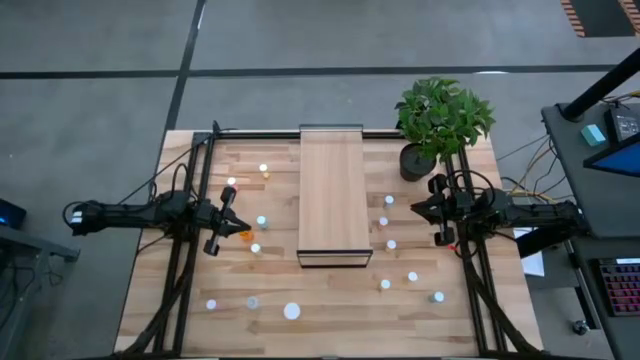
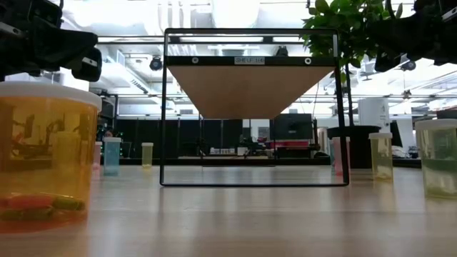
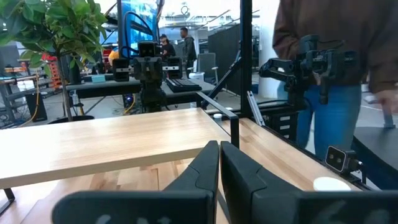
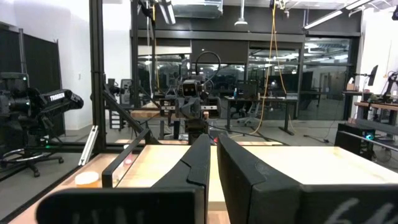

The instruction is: Pick and place medicine bottles onto shelf by color

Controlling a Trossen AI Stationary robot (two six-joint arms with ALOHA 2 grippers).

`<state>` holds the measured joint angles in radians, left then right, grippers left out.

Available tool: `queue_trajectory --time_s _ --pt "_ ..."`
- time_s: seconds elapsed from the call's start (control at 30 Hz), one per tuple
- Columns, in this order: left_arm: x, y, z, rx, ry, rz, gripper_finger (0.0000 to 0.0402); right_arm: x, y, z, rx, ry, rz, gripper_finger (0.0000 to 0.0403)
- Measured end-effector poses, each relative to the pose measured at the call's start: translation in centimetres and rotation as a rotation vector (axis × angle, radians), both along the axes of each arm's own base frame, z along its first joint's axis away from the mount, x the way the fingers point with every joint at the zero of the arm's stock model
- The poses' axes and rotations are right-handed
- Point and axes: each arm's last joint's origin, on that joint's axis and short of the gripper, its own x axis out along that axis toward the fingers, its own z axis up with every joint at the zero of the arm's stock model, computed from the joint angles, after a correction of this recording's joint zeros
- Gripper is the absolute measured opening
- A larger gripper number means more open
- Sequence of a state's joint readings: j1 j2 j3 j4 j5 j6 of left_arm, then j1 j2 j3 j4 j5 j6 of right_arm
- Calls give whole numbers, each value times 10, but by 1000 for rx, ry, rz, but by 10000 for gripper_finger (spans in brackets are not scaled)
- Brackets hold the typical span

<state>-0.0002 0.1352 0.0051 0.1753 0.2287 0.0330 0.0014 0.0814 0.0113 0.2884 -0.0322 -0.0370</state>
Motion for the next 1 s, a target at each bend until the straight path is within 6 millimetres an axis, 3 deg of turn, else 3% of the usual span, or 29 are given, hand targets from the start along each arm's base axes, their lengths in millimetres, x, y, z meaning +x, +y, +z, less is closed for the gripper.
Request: queue_trajectory --time_s 0.4,0.5,0.67,1.0 --pt "0 0 0 0 1 0 0 -1 -1 3 -22 -28 -23 22" --pt "0 0 0 0 1 0 0 -1 0 6 83 -36 6 22" --pt "0 0 0 0 0 0 0 -2 0 20 234 -51 55 22" --pt "0 0 0 0 2 0 0 11 0 59 126 0 3 22"
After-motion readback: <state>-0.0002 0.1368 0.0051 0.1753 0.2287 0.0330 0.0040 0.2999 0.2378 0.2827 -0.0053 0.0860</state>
